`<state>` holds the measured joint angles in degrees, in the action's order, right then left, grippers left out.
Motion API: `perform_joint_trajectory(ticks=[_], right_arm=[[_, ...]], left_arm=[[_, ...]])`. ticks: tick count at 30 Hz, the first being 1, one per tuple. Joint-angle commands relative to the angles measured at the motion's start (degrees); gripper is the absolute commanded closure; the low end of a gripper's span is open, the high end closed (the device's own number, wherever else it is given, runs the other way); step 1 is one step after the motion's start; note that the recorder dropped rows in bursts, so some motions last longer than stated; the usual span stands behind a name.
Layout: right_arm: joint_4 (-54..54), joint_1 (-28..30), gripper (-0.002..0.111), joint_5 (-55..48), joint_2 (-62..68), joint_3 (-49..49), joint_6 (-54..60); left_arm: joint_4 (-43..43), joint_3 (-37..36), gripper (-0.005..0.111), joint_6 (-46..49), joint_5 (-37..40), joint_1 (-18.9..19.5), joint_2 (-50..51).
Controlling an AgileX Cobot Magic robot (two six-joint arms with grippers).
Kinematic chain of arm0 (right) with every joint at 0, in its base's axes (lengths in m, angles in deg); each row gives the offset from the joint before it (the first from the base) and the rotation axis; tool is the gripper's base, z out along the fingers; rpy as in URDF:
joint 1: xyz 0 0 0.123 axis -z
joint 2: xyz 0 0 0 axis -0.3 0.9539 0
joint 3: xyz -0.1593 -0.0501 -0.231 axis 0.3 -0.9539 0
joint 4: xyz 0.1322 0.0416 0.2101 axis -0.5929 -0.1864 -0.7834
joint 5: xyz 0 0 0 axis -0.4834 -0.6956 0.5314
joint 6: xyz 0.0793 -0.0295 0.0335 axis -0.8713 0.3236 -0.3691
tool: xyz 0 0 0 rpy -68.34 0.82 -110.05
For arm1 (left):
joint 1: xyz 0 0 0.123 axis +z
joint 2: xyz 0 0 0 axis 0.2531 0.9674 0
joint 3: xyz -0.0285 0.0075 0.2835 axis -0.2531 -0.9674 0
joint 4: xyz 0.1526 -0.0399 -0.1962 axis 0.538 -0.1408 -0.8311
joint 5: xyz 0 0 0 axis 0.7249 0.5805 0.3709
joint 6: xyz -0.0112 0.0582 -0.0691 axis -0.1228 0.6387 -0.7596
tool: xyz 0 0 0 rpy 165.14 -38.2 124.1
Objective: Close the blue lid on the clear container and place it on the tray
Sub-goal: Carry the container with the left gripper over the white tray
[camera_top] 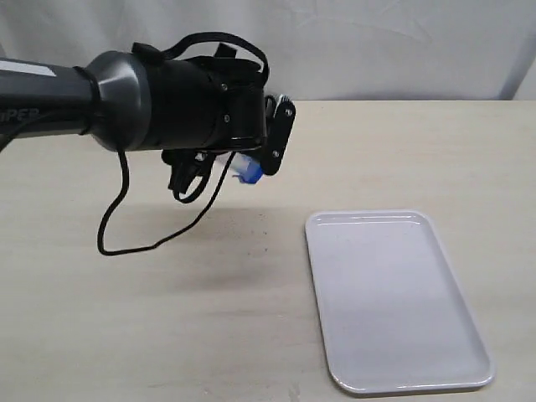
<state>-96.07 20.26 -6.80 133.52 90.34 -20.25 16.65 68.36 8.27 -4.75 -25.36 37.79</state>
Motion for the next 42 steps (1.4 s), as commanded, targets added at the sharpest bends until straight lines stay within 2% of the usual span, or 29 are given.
perform_joint_trajectory(ticks=[1,8,11,21,27,37,40,42], right_arm=[[-0.89,0.53,0.104,2.33,-2.43,-4.51,1.09],[-1.83,0.42,0.104,2.23,-3.73,-8.19,1.22],[-1.84,0.42,0.104,2.23,-3.97,-8.97,1.37],[-1.93,0.42,0.104,2.23,-4.11,-9.07,1.37],[-1.93,0.42,0.104,2.11,-4.11,-9.07,1.37],[-1.93,0.42,0.104,2.11,-4.11,-9.07,1.37],[-1.93,0.42,0.104,2.11,-4.11,-9.07,1.37],[-1.93,0.42,0.104,2.11,-4.11,-9.07,1.37]], left_arm=[[-7.23,0.71,0.107,10.21,3.39,-3.74,0.55],[-9.0,0.71,0.107,10.1,0.6,-9.35,2.11],[-12.08,0.71,0.107,8.35,-4.34,-10.72,2.36],[-36.84,0.71,0.107,6.39,-29.81,-11.1,2.36],[-48.33,0.71,0.107,6.39,-39.02,-11.1,2.36],[-65.45,0.71,0.107,6.39,-48.75,-9.95,2.36],[-63.74,0.71,0.107,7.27,-47.08,-9.53,2.36],[-57.49,0.71,0.107,10.25,-42.04,-9.44,2.36]])
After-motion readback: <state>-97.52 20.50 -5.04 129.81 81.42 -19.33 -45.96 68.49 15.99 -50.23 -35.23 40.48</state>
